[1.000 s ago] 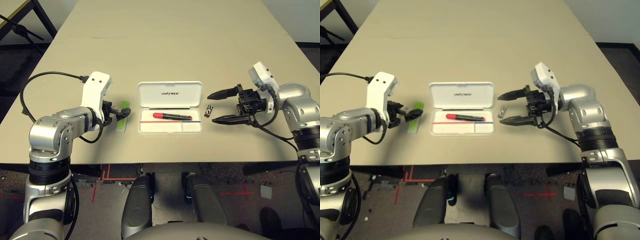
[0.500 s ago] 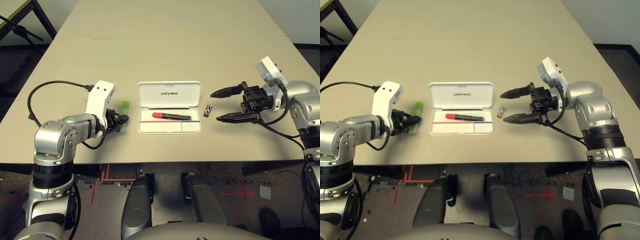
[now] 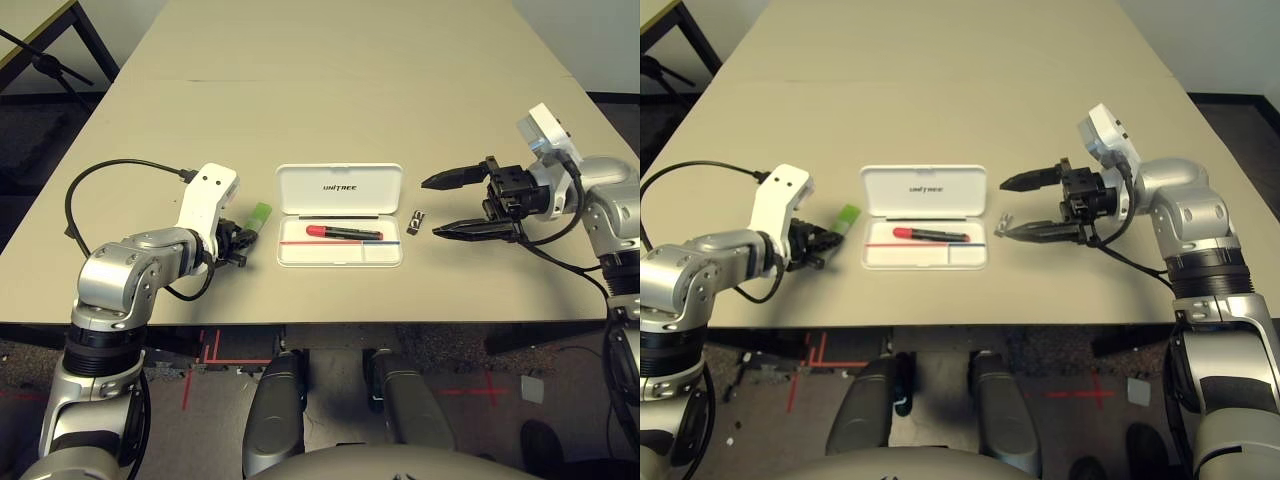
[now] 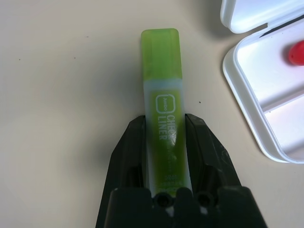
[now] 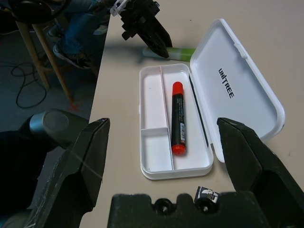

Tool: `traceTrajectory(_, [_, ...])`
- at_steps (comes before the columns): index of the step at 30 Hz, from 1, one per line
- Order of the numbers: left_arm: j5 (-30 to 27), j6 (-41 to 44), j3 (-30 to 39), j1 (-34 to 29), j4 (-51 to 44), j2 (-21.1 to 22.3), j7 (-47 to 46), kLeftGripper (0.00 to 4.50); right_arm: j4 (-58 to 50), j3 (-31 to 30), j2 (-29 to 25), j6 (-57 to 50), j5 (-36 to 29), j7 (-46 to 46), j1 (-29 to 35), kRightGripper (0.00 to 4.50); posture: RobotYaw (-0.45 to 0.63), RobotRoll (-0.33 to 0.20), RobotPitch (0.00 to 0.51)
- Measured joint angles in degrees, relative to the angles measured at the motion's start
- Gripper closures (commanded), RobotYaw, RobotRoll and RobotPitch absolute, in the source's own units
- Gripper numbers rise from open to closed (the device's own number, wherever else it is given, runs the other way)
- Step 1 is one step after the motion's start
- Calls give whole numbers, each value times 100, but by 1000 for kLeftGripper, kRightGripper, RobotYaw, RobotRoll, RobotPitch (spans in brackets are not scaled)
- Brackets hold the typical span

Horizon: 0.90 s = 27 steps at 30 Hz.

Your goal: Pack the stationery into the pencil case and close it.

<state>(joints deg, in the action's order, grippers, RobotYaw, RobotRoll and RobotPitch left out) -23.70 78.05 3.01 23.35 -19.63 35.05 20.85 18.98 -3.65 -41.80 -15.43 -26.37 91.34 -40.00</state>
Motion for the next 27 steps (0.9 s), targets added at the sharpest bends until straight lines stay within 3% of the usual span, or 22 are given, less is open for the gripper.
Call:
traceTrajectory(4, [-9,-106,-148,-7,0,323,212,3391,0,0,10,0,-1,0,9,0,36,0,186])
traceTrajectory(10, [6,-527,-259,-261,1,1299,745,3391,107,7,0,51,5,19,20,0,45,0,188])
traceTrajectory(15, [6,-1353,-319,-640,-12,1975,1481,3391,167,19,-47,113,5,56,25,0,55,0,190])
traceTrajectory(25, [-88,-3280,-256,-1145,-212,2923,3511,3391,433,52,-262,213,5,82,51,0,51,0,198])
traceTrajectory(27, [-81,-3566,-284,-1076,-211,2937,3783,3391,438,83,-261,212,5,83,83,0,49,0,199])
